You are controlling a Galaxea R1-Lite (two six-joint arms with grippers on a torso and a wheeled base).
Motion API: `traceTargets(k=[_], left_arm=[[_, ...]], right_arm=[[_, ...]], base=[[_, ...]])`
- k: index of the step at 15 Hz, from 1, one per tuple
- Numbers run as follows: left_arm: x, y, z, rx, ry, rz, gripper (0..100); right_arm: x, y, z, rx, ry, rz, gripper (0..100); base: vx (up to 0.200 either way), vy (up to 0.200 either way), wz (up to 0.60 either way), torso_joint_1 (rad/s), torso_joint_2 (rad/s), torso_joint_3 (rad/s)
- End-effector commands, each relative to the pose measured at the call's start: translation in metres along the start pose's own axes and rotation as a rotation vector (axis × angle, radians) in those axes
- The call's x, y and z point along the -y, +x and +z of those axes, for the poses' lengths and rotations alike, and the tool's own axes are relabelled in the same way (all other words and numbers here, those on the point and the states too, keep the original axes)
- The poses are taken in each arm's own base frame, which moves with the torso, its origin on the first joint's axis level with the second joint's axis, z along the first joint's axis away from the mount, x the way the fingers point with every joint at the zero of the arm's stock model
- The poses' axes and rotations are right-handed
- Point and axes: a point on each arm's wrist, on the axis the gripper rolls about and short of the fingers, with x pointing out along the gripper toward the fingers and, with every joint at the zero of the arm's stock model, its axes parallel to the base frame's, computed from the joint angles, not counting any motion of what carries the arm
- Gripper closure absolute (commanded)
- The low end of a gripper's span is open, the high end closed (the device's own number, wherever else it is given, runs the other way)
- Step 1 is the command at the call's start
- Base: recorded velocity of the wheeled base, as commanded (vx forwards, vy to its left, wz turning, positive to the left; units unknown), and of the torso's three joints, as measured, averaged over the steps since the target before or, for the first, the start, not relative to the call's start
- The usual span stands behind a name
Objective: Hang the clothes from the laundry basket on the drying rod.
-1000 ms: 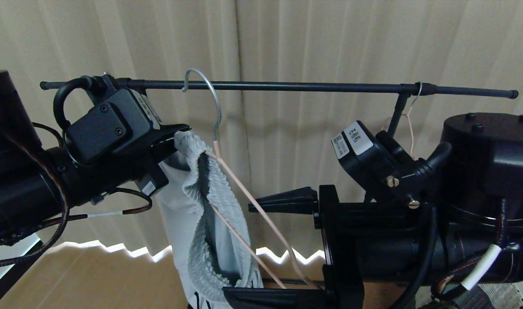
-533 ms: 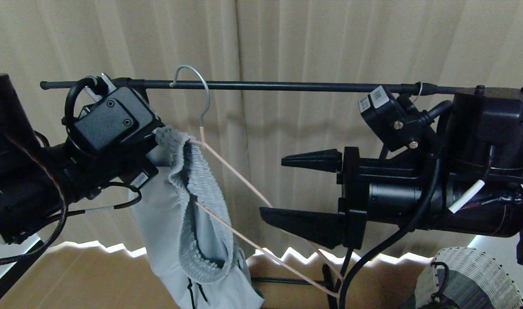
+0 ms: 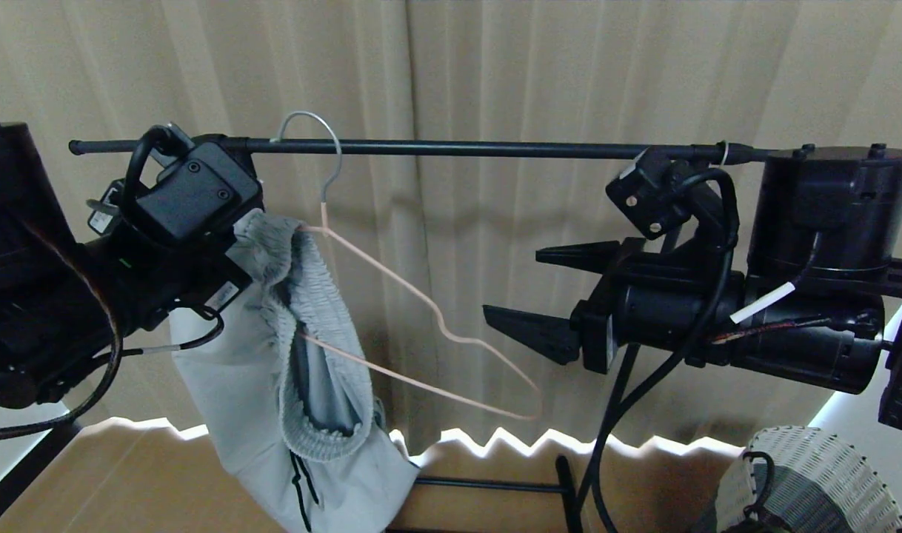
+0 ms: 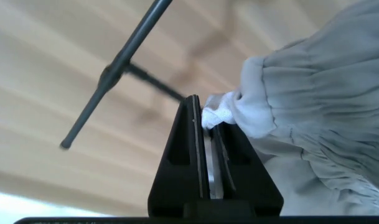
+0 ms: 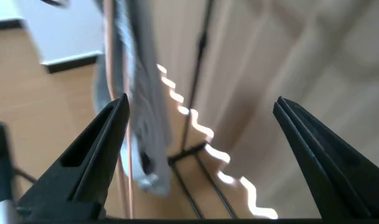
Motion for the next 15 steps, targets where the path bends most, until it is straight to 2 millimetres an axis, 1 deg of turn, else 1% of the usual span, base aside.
traceTargets(k=[1, 4, 6, 7, 8, 10, 11, 12, 13, 15], left_arm=[[-0.008, 0.008, -0.006, -0.041, -0.004, 0.035, 100], [-0.016, 0.017, -0.02, -0.126, -0.005, 0.088, 100], [-0.021, 0.021, -0.026, -0.164, -0.01, 0.119, 100], [-0.023, 0.021, -0.024, -0.16, -0.015, 0.127, 100], [-0.028, 0.022, -0.02, -0.146, -0.032, 0.143, 100], [-0.036, 0.023, -0.012, -0.116, -0.075, 0.169, 100], [-0.036, 0.023, -0.01, -0.11, -0.08, 0.172, 100], [-0.037, 0.023, -0.009, -0.106, -0.081, 0.174, 100], [-0.039, 0.023, -0.005, -0.094, -0.085, 0.179, 100], [-0.044, 0.029, 0.002, -0.085, -0.091, 0.202, 100]], right_arm=[[0.001, -0.001, 0.004, 0.007, -0.004, -0.042, 0], [0.002, -0.003, 0.005, -0.001, -0.008, -0.125, 0], [-0.013, -0.004, 0.005, -0.019, -0.019, -0.144, 0], [-0.019, -0.004, 0.004, -0.034, -0.023, -0.137, 0], [-0.034, -0.002, 0.0, -0.053, -0.034, -0.106, 0], [-0.057, 0.005, -0.004, -0.075, -0.051, -0.05, 0], [-0.065, 0.011, -0.008, -0.088, -0.058, -0.044, 0], [-0.066, 0.015, -0.01, -0.093, -0.059, -0.047, 0], [-0.072, 0.025, -0.015, -0.115, -0.064, -0.063, 0], [-0.082, 0.038, -0.023, -0.146, -0.049, -0.043, 0]], base=[[0.0, 0.0, 0.0, 0.0, 0.0, 0.0], [0.0, 0.0, 0.0, 0.0, 0.0, 0.0], [0.0, 0.0, 0.0, 0.0, 0.0, 0.0], [0.0, 0.0, 0.0, 0.0, 0.0, 0.0], [0.0, 0.0, 0.0, 0.0, 0.0, 0.0], [0.0, 0.0, 0.0, 0.0, 0.0, 0.0], [0.0, 0.0, 0.0, 0.0, 0.0, 0.0], [0.0, 0.0, 0.0, 0.0, 0.0, 0.0], [0.0, 0.0, 0.0, 0.0, 0.0, 0.0], [0.0, 0.0, 0.0, 0.0, 0.0, 0.0]])
